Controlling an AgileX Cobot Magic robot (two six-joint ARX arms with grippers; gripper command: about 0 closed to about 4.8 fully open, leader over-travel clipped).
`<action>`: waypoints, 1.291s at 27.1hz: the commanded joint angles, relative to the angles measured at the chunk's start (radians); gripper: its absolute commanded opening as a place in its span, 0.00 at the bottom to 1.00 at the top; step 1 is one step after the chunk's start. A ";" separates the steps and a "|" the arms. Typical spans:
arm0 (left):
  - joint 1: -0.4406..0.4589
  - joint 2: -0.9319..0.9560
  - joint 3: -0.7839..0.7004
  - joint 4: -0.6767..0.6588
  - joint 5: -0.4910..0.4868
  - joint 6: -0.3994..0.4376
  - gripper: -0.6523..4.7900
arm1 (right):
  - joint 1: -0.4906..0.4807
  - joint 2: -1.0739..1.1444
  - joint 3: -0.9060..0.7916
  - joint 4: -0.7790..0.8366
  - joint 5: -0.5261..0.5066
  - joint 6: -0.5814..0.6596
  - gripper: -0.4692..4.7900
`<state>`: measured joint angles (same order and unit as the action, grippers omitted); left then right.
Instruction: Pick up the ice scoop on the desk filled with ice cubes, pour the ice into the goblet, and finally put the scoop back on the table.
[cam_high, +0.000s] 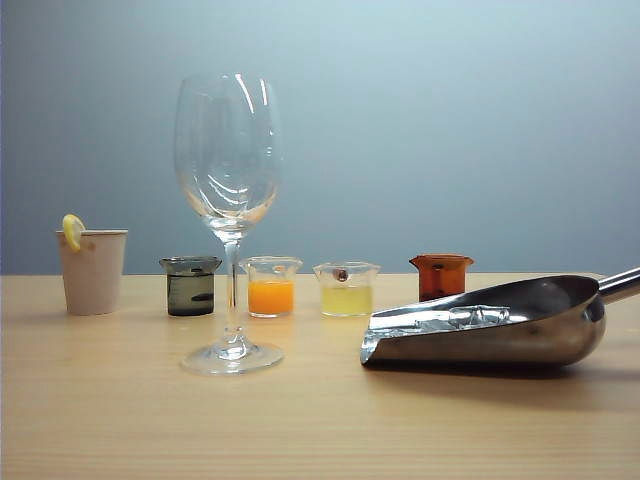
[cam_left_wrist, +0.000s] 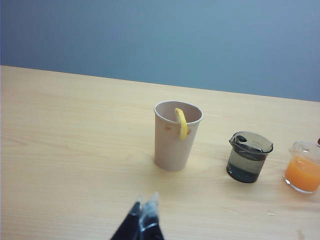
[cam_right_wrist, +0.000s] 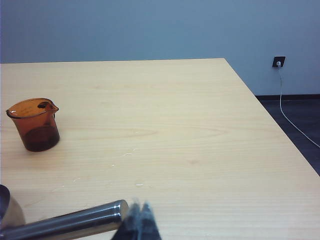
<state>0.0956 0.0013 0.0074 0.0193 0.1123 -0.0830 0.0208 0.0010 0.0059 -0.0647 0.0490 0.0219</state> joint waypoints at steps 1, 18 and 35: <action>0.000 0.000 0.049 0.019 0.008 -0.004 0.11 | 0.002 0.000 0.048 -0.021 0.004 0.014 0.08; 0.000 0.228 0.578 -0.332 0.158 -0.021 0.11 | 0.002 0.374 0.615 -0.336 -0.080 0.307 0.08; -0.082 0.377 0.853 -0.715 0.378 0.109 0.11 | 0.319 0.462 0.547 -0.269 0.000 1.017 0.08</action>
<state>0.0250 0.3809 0.8528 -0.7067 0.4828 0.0261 0.3073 0.4610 0.5797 -0.3668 0.0032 0.9657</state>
